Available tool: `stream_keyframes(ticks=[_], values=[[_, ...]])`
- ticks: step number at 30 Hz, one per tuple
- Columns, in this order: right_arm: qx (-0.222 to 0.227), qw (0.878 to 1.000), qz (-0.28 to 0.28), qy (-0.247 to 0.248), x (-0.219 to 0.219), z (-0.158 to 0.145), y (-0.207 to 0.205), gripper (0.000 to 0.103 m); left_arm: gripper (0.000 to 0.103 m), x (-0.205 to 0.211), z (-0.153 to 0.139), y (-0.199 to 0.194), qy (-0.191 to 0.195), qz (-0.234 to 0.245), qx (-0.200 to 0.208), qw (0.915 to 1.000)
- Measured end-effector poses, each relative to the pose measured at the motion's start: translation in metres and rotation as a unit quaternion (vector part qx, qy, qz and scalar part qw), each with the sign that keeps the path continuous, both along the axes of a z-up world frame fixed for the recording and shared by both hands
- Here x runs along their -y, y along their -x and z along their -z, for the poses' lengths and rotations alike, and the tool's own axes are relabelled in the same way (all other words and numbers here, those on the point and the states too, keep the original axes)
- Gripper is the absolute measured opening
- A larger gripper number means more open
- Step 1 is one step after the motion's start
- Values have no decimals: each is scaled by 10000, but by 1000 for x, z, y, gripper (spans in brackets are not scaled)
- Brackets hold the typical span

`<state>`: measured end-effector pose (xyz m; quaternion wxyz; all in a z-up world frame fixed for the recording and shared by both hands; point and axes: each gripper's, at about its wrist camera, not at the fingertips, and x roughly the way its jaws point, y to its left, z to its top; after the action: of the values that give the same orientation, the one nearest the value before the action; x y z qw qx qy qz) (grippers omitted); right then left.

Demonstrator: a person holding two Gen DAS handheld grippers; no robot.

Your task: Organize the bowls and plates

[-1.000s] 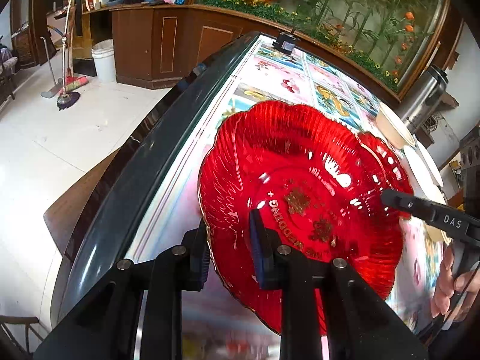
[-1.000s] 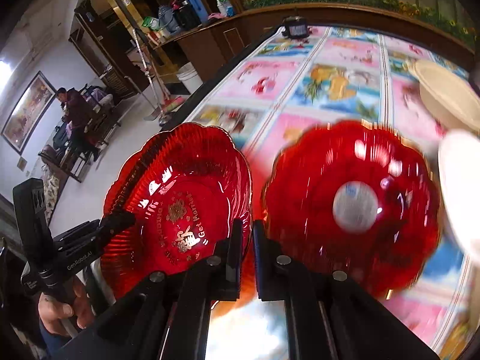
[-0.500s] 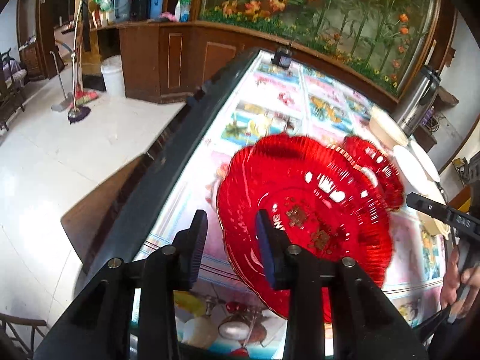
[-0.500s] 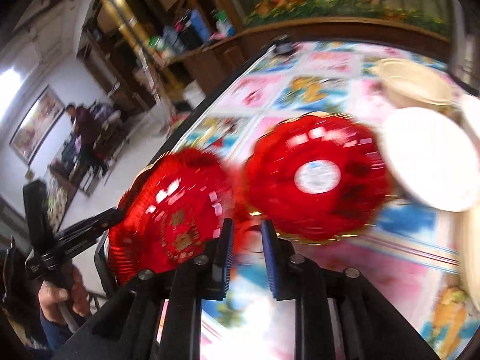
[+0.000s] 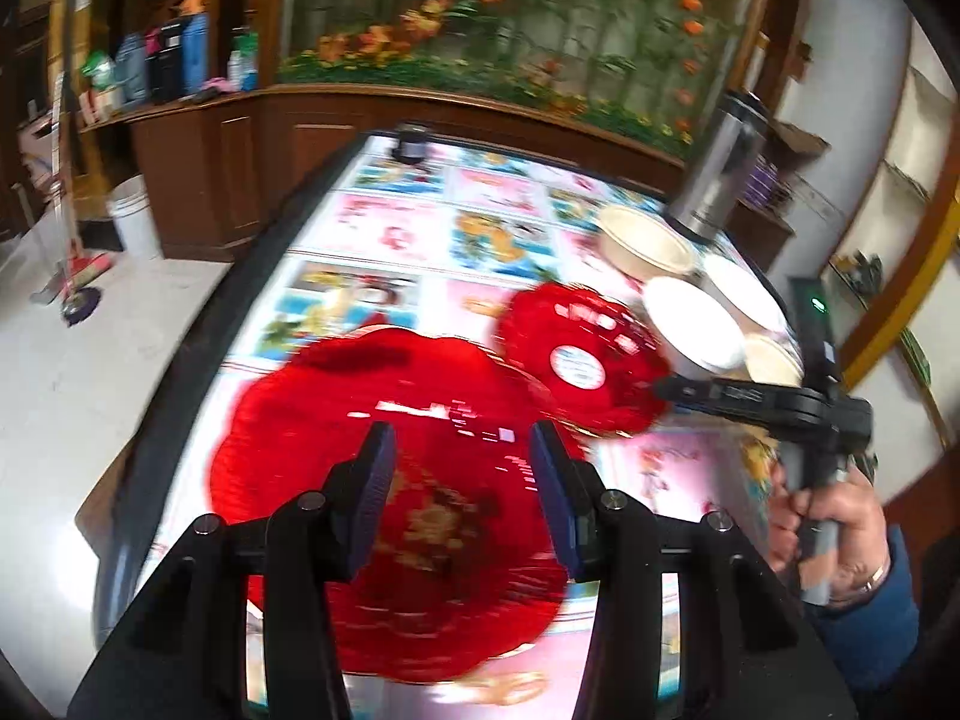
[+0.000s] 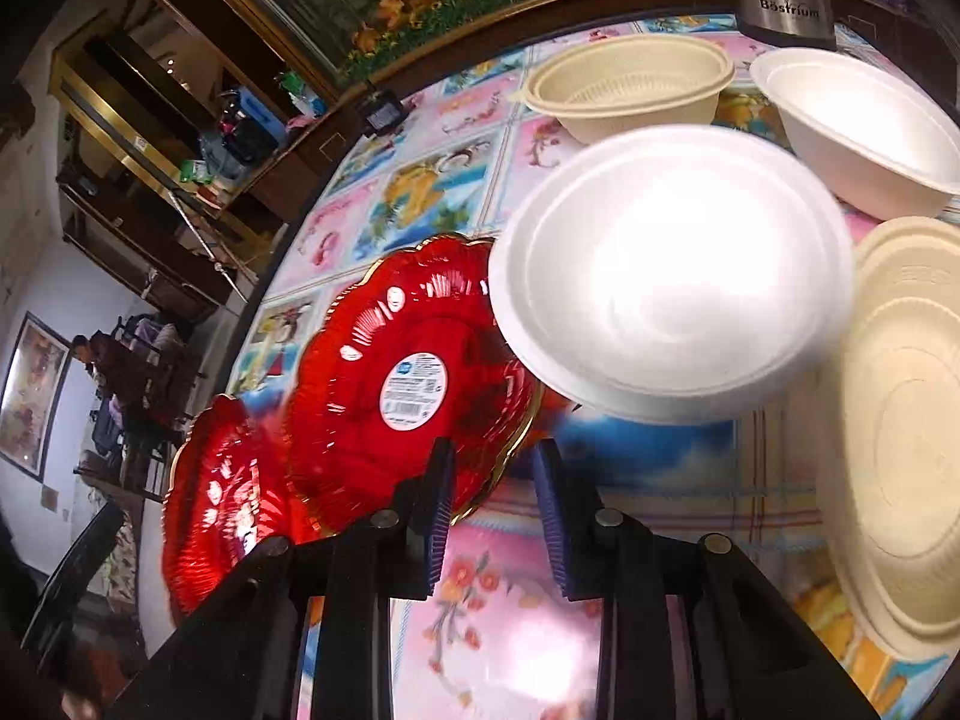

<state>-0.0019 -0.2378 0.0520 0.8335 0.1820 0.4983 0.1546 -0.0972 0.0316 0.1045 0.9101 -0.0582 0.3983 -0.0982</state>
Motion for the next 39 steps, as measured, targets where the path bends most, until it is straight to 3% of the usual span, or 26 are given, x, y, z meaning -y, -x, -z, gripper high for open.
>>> stream_keyframes(ticks=[1, 6, 15, 20, 29, 33, 34, 36, 37, 39], values=[[10, 10000, -34, 21, -1, 3, 0, 14, 44, 7, 0, 1, -21, 83, -13, 10000], [157, 9995, -117, 244, 7, -1, 17, 13, 44, 32, 7, 5, -91, 422, -134, 9990], [147, 9970, -446, 623, 63, -8, 115, 12, 44, 81, 23, 18, -93, 1097, -378, 9932], [457, 9947, 58, 921, 107, -11, 151, 19, 44, 122, 36, 19, -207, 1540, -562, 9863], [428, 9986, 287, 86, 145, -4, 173, 34, 44, 153, 65, 18, -166, 1826, -1039, 9775], [234, 9982, 228, -493, 145, 9, 168, 35, 44, 162, 74, 18, -113, 1871, -1069, 9764], [242, 9981, 225, -527, 144, 10, 167, 33, 44, 165, 77, 18, -174, 1885, -1076, 9760], [241, 9981, 258, -495, 142, 13, 170, 25, 25, 172, 77, 22, -327, 1918, -893, 9768], [230, 9982, 233, -503, 140, 13, 169, 12, 23, 176, 78, 24, -393, 1974, -887, 9755], [295, 9983, 320, -392, 136, 10, 170, 11, 23, 178, 77, 27, -415, 2003, -790, 9757]])
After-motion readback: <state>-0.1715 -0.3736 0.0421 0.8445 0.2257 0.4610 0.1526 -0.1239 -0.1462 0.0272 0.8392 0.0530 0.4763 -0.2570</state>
